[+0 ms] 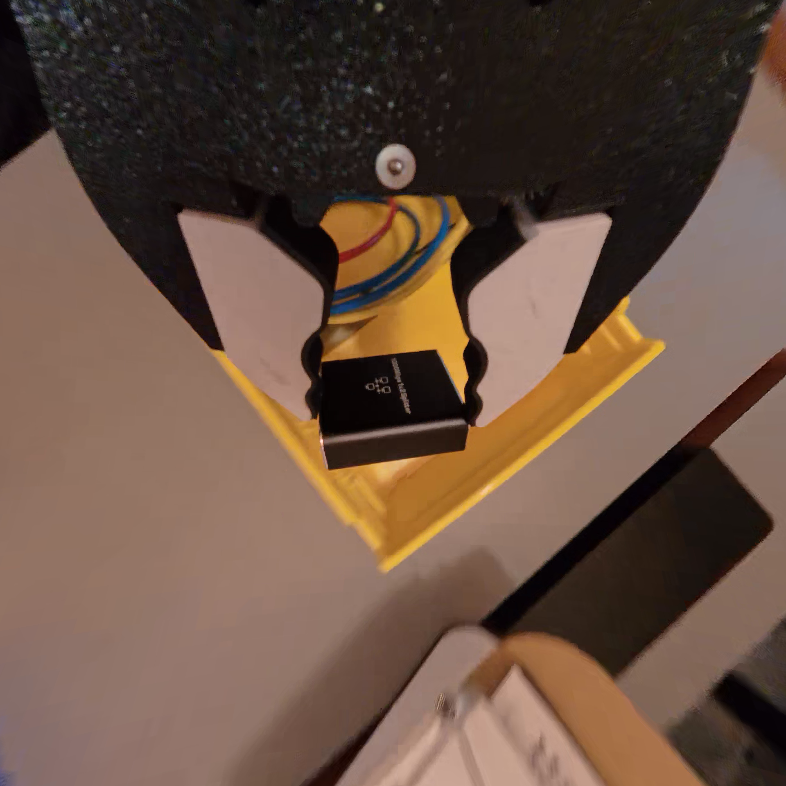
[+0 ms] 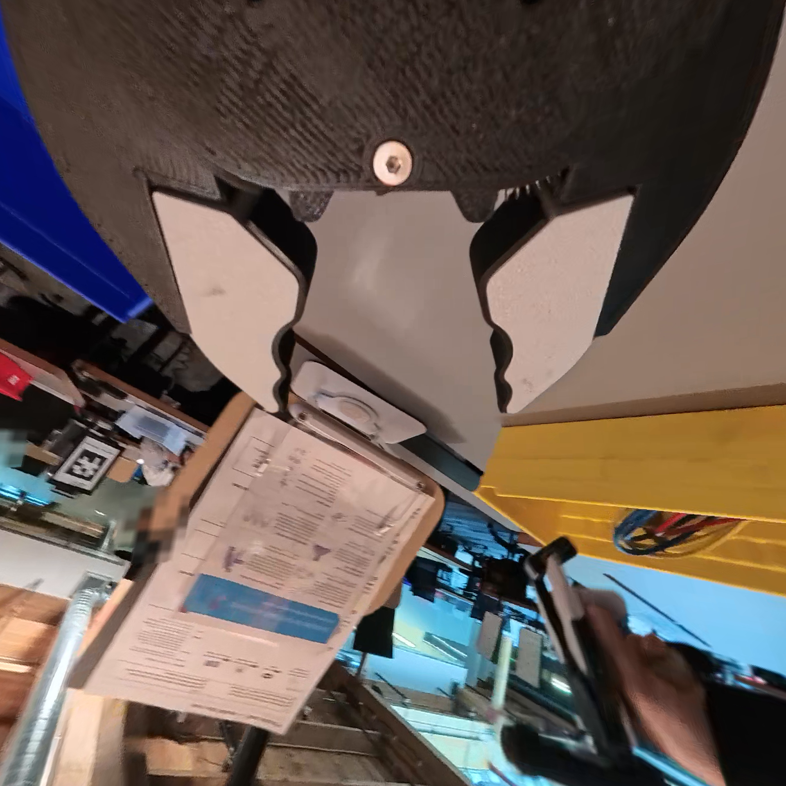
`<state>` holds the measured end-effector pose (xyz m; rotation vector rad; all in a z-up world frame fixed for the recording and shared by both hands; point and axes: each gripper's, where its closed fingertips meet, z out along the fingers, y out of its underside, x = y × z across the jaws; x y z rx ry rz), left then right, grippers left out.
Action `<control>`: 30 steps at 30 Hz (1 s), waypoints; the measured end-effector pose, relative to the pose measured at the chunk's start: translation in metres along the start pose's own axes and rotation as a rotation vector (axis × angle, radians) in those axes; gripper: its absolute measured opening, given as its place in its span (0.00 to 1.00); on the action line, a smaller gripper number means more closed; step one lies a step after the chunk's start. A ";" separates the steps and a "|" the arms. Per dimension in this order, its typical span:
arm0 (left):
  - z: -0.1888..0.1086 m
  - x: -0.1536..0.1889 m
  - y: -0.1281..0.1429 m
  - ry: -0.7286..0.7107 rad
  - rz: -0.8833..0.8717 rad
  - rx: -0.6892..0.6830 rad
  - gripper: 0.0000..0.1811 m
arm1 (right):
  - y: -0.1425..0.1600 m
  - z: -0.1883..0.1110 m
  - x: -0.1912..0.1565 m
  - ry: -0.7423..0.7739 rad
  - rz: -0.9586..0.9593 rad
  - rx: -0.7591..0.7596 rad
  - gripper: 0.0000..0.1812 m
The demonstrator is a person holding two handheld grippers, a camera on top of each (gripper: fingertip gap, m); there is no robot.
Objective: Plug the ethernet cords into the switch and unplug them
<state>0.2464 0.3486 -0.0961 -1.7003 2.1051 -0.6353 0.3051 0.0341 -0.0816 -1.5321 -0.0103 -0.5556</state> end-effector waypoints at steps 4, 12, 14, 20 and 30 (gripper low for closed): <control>-0.050 0.078 -0.022 0.347 -0.035 0.318 0.36 | -0.009 0.014 -0.040 -0.090 -0.013 0.103 0.49; -0.076 0.244 0.019 1.089 -0.091 0.537 0.36 | -0.056 0.010 -0.146 -0.375 -0.050 0.289 0.51; -0.072 0.272 0.031 1.215 -0.099 0.536 0.36 | -0.067 -0.001 -0.170 -0.451 -0.083 0.315 0.53; -0.063 0.321 0.045 1.419 -0.106 0.546 0.36 | -0.074 -0.021 -0.194 -0.461 -0.137 0.308 0.40; -0.020 0.264 0.041 0.800 -0.192 0.710 0.38 | -0.006 -0.009 -0.131 -0.058 -0.440 -0.096 0.36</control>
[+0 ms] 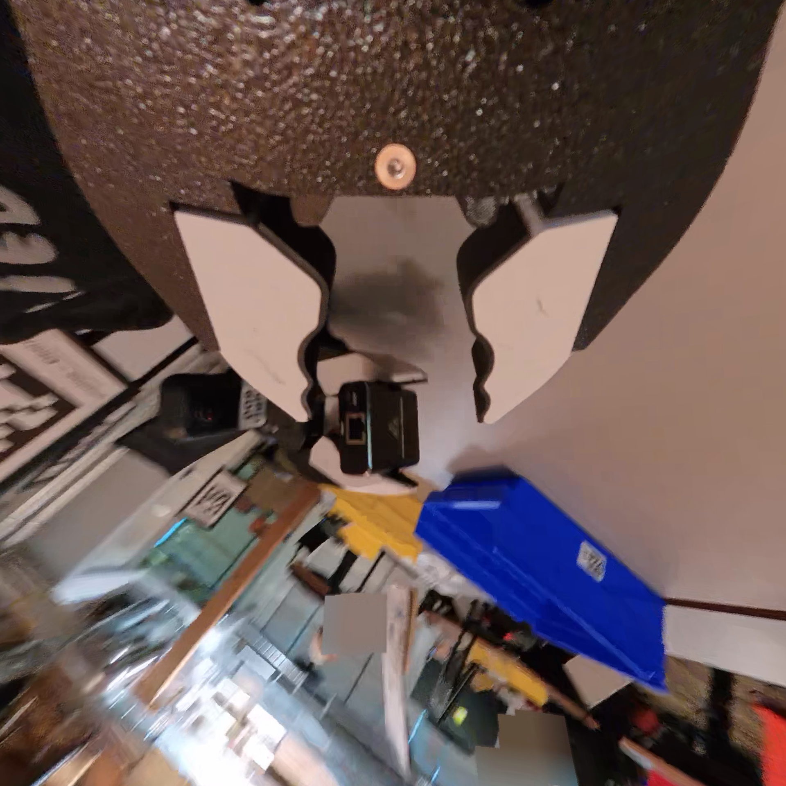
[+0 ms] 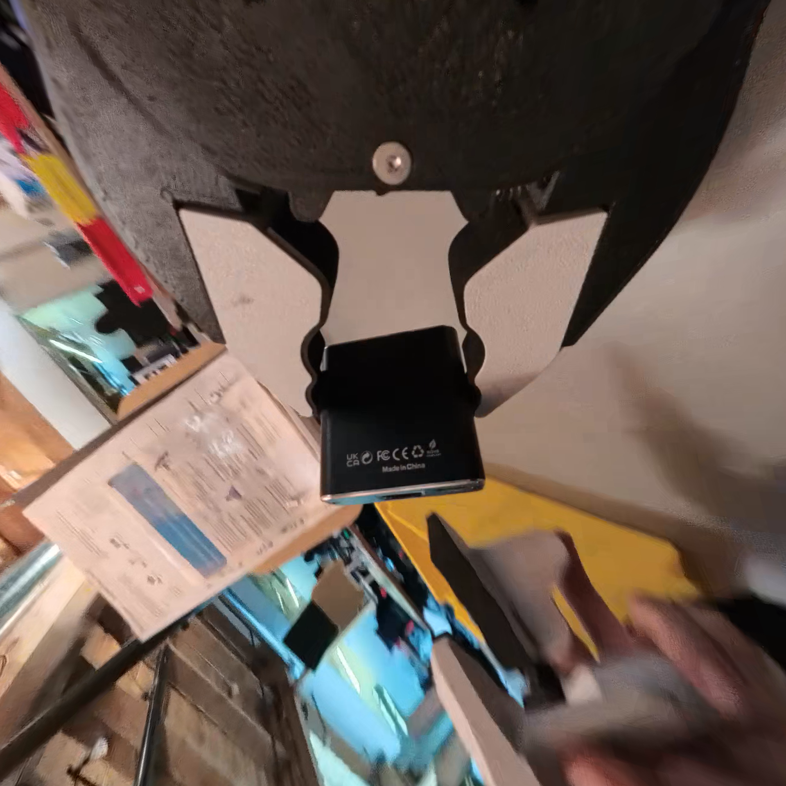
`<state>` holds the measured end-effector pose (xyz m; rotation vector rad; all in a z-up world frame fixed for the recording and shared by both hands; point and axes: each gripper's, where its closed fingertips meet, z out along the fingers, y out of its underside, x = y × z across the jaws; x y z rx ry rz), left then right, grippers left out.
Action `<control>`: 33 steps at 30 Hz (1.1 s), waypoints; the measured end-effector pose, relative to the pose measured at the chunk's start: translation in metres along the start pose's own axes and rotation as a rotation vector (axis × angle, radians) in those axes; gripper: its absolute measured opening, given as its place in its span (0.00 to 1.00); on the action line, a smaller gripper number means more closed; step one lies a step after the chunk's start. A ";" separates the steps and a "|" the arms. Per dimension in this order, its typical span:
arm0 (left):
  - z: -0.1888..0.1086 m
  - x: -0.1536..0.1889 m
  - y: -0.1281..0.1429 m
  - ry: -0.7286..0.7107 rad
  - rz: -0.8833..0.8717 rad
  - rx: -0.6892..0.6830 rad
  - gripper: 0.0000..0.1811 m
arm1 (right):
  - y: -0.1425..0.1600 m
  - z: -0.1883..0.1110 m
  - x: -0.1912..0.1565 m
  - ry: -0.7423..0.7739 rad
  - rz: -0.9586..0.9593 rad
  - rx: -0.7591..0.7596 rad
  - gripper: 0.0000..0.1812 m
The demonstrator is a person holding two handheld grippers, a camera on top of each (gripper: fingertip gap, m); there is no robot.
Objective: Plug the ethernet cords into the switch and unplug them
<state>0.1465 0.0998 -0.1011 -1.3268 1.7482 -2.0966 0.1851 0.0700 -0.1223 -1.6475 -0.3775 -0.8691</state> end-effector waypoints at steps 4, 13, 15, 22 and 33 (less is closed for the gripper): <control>0.015 0.000 0.023 -0.230 0.182 -0.162 0.42 | 0.004 0.009 -0.003 0.024 -0.139 -0.074 0.35; 0.016 0.010 0.036 -0.072 0.052 -0.209 0.14 | -0.011 0.005 -0.033 -0.102 -0.166 0.018 0.36; 0.014 0.018 0.034 0.044 -0.068 -0.178 0.13 | -0.027 -0.004 -0.040 -0.179 -0.029 0.165 0.37; 0.019 0.053 0.026 0.351 -0.406 -0.106 0.13 | -0.057 -0.033 -0.029 -0.358 0.398 0.448 0.52; 0.027 0.054 0.031 0.301 -0.492 -0.106 0.13 | -0.059 -0.030 -0.030 -0.268 0.291 0.469 0.43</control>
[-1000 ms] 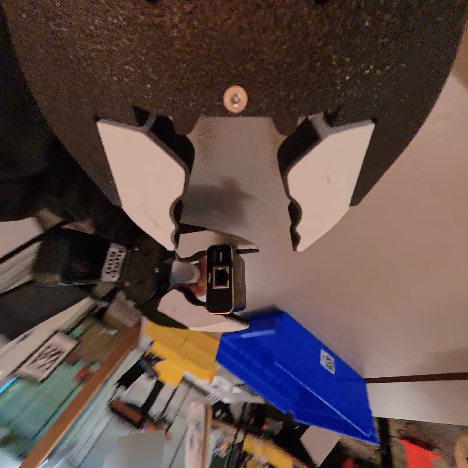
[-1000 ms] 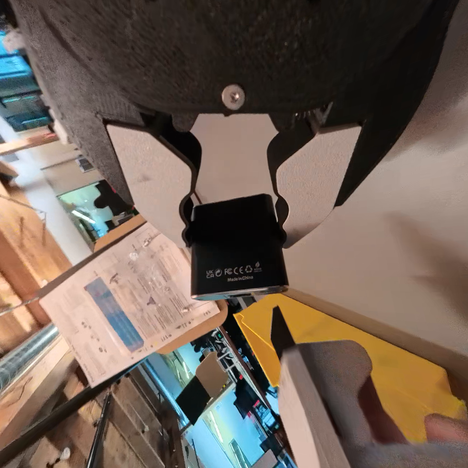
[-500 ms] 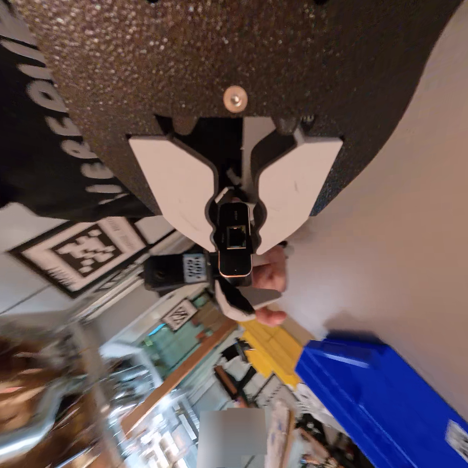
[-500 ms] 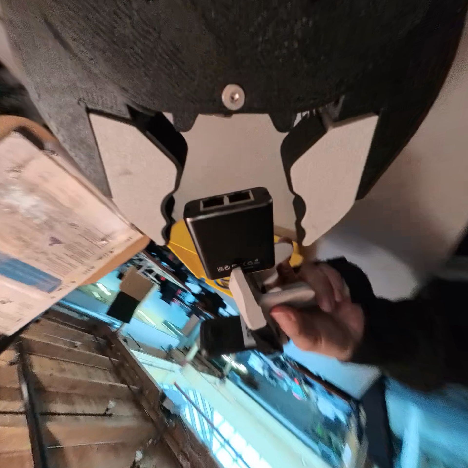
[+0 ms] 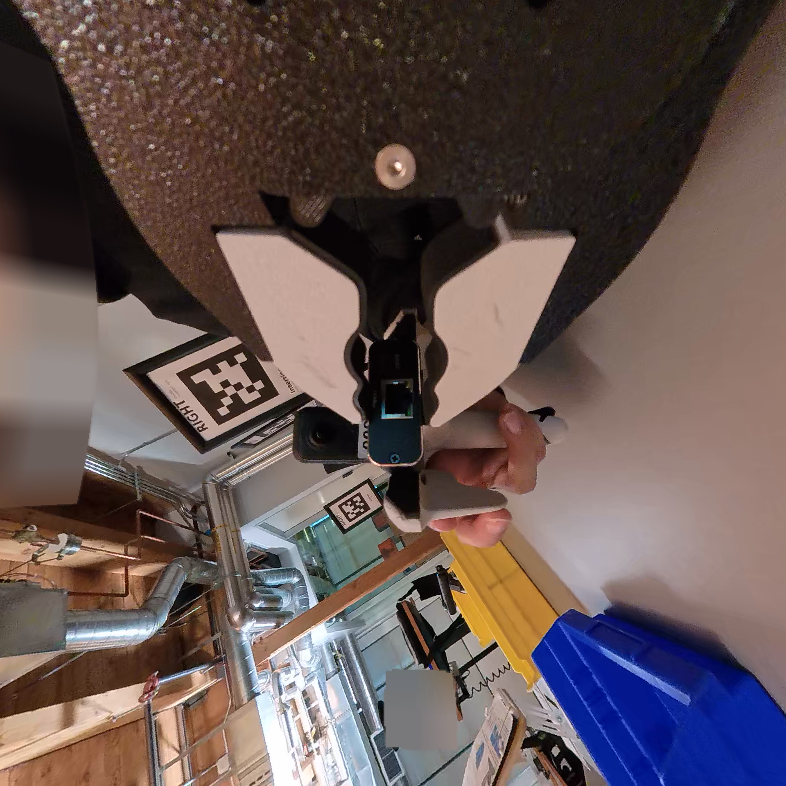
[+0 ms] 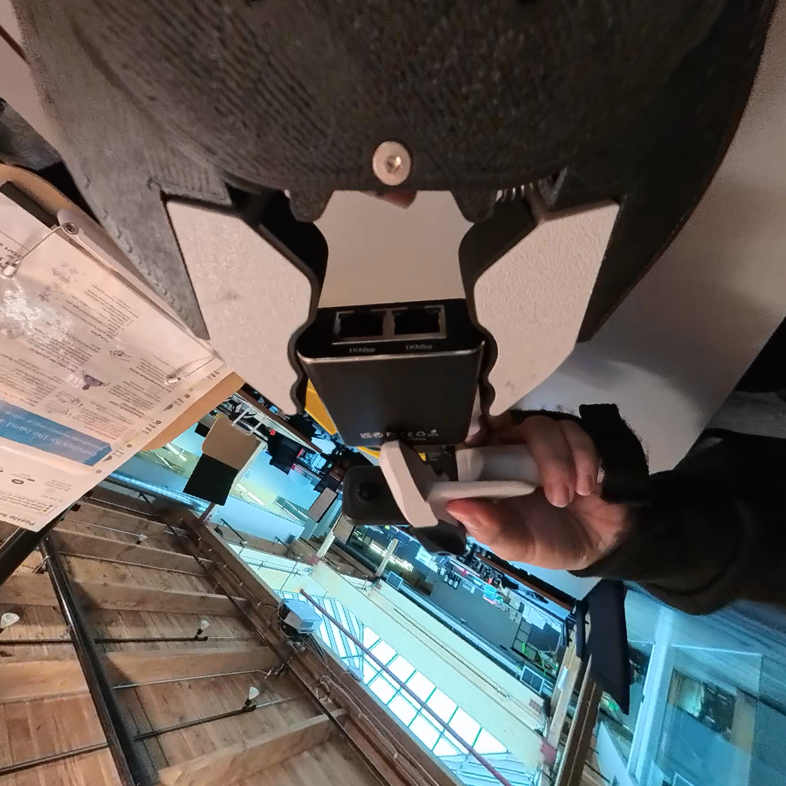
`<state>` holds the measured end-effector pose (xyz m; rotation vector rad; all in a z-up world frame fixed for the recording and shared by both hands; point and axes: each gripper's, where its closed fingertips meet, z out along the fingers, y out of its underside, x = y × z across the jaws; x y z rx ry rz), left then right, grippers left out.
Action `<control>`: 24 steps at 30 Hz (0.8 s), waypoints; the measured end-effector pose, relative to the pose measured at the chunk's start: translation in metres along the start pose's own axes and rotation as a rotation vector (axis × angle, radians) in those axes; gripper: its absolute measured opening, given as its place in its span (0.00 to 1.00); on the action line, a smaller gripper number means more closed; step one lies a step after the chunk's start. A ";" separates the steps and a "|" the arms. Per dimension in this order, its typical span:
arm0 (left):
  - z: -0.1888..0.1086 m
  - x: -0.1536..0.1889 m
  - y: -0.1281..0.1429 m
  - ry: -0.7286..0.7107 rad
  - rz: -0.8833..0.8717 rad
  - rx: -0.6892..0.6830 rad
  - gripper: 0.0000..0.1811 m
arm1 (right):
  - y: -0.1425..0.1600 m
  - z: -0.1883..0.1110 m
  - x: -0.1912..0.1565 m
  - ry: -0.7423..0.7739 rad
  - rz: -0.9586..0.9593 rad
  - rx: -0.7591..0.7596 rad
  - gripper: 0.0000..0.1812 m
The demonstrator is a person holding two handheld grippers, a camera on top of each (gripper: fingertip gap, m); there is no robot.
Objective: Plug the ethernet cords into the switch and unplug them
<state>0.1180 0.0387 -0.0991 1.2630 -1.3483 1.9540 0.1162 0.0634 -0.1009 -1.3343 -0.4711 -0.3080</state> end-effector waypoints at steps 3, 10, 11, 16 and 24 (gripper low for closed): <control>0.000 -0.004 -0.002 -0.016 -0.003 0.021 0.13 | 0.005 0.000 0.001 -0.005 0.009 -0.026 0.42; 0.000 -0.012 -0.007 -0.051 -0.020 0.069 0.13 | 0.015 0.000 0.003 0.013 0.078 -0.066 0.42; -0.001 -0.014 -0.008 -0.059 -0.023 0.075 0.13 | 0.017 0.000 0.003 0.021 0.100 -0.072 0.42; -0.003 -0.019 -0.012 -0.075 -0.014 0.097 0.14 | 0.023 0.002 0.002 -0.015 0.282 -0.102 0.42; -0.024 -0.012 -0.035 -0.396 0.400 0.136 0.19 | 0.031 -0.004 0.010 -0.004 0.477 -0.014 0.42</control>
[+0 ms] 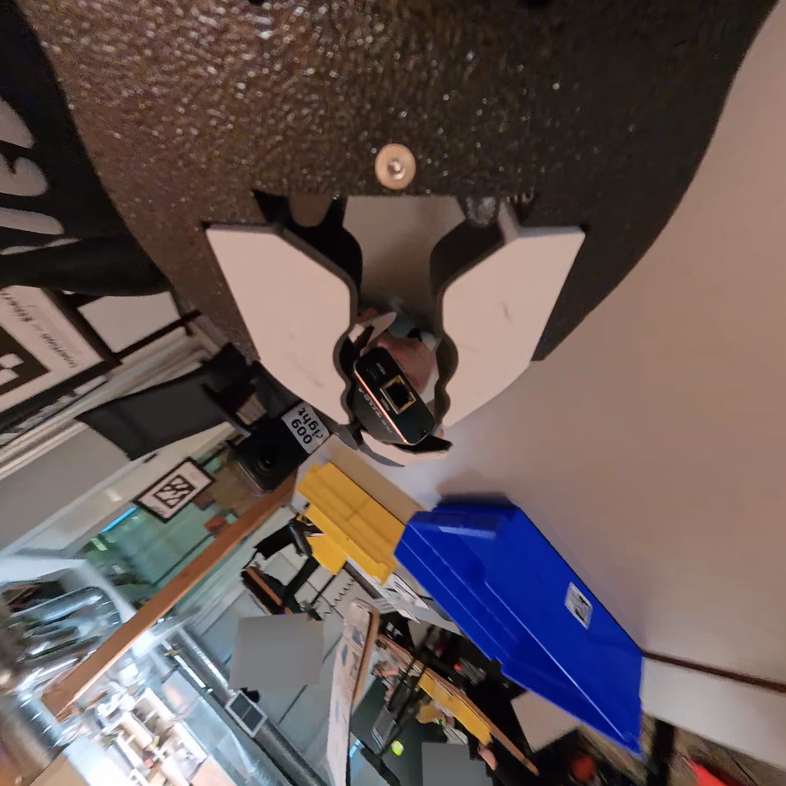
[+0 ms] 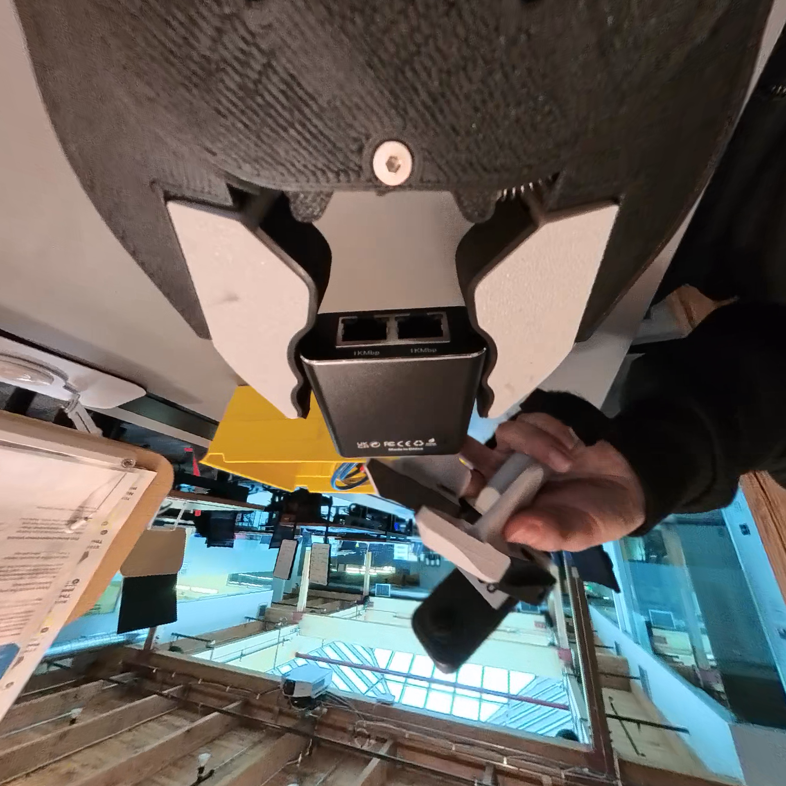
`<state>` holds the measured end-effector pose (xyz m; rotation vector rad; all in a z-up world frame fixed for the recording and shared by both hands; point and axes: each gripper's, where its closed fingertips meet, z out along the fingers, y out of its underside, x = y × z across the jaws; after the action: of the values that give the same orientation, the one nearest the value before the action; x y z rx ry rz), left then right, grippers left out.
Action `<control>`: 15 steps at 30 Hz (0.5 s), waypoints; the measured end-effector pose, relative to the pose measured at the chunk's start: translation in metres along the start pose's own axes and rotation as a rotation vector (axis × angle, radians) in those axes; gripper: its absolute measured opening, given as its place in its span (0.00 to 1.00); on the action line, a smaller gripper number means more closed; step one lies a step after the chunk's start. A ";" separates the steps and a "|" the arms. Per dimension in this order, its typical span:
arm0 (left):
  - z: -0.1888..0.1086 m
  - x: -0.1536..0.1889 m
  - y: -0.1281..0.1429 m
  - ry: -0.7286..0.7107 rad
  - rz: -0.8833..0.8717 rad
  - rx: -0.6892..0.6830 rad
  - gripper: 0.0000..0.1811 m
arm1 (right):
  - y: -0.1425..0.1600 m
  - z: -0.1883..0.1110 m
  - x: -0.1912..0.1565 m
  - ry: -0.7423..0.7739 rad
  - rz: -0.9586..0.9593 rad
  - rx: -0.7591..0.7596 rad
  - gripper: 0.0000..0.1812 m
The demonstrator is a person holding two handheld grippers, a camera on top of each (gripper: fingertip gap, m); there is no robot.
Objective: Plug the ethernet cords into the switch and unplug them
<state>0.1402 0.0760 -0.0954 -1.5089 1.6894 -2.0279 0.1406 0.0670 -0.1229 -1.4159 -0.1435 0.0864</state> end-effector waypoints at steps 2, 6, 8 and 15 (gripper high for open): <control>-0.007 0.006 -0.009 -0.017 0.062 0.020 0.19 | 0.001 -0.002 0.007 0.031 0.001 0.006 0.42; -0.030 0.011 -0.023 -0.109 0.220 -0.006 0.21 | -0.004 -0.006 0.011 0.052 0.009 0.038 0.42; -0.053 0.006 -0.035 -0.212 0.351 -0.016 0.22 | -0.002 -0.006 0.014 0.068 0.011 0.032 0.42; -0.147 -0.096 -0.066 -0.686 1.192 -0.319 0.18 | -0.006 -0.009 0.015 0.055 0.037 0.062 0.42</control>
<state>0.1148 0.2618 -0.0857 -0.7017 1.8707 -0.5830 0.1570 0.0593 -0.1178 -1.3578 -0.0683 0.0813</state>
